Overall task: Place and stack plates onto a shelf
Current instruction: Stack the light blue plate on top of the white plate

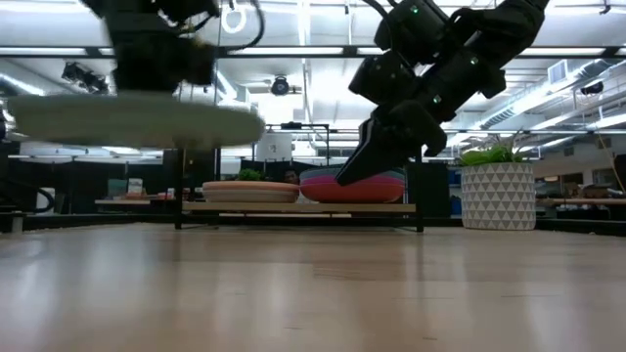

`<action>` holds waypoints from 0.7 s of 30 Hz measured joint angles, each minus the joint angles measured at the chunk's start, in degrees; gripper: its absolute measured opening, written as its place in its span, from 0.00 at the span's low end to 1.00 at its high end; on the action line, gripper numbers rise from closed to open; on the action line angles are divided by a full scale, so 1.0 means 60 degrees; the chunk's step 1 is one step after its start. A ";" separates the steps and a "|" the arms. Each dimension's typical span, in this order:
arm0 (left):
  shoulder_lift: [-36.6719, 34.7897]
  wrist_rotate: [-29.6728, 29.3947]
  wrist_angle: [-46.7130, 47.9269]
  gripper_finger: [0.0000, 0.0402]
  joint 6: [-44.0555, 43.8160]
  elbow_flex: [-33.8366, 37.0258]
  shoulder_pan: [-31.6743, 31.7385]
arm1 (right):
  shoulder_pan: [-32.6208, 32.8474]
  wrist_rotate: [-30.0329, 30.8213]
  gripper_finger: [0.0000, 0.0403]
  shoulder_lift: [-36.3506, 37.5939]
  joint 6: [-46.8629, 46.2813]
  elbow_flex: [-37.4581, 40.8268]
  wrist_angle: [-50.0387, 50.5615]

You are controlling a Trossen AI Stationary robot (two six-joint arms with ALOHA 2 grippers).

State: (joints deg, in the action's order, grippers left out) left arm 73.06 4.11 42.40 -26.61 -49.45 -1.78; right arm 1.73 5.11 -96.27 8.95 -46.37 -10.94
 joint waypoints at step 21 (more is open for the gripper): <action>0.2517 -0.1293 0.1545 0.04 0.6108 -0.4831 0.5634 | 0.1170 0.1791 0.23 0.0007 -0.1167 0.0004 0.0079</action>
State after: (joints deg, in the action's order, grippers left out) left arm 88.16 -3.65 51.67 10.03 -78.44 32.02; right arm 8.75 15.86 -96.23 1.95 -46.35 -10.47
